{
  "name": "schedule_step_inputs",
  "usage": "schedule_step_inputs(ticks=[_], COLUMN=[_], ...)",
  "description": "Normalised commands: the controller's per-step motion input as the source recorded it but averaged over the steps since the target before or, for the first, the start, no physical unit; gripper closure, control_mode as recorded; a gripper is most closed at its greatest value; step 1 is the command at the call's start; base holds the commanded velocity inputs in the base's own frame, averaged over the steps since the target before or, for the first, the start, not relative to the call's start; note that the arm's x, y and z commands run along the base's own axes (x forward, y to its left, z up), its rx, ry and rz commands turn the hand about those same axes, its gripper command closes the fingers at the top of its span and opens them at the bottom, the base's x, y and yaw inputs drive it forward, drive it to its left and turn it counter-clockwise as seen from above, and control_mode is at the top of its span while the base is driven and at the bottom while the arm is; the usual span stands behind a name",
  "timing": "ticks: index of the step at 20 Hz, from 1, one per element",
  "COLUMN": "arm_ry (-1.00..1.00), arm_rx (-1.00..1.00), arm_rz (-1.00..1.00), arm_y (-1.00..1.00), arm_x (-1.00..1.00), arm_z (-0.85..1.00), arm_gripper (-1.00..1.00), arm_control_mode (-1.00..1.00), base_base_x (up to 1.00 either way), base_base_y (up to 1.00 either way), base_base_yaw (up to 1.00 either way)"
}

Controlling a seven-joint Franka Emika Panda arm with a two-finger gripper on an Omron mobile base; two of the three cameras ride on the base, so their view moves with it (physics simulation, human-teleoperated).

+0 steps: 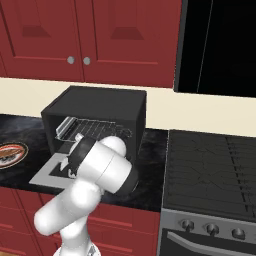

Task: Pull the toaster oven rack outwards. Pick up the baguette from the plate and place it on the toaster oven rack. Close the toaster oven door fully and set the temperature to the lowest setting.

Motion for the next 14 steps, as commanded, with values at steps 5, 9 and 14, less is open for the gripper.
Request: schedule_step_inputs(ticks=[5,9,14], arm_ry=[0.24,0.31,0.36], arm_rx=[-0.07,-0.1,-0.11], arm_rz=[0.0,0.0,0.0], arm_y=[0.0,0.0,0.0], arm_x=[-0.45,-0.55,-0.69], arm_z=[-0.23,-0.37,-0.48], arm_gripper=[1.0,1.0,1.0], arm_control_mode=[-1.0,-1.0,-1.0], base_base_x=[0.0,0.0,0.0], base_base_y=[0.0,0.0,0.0], base_base_yaw=[0.0,0.0,0.0])
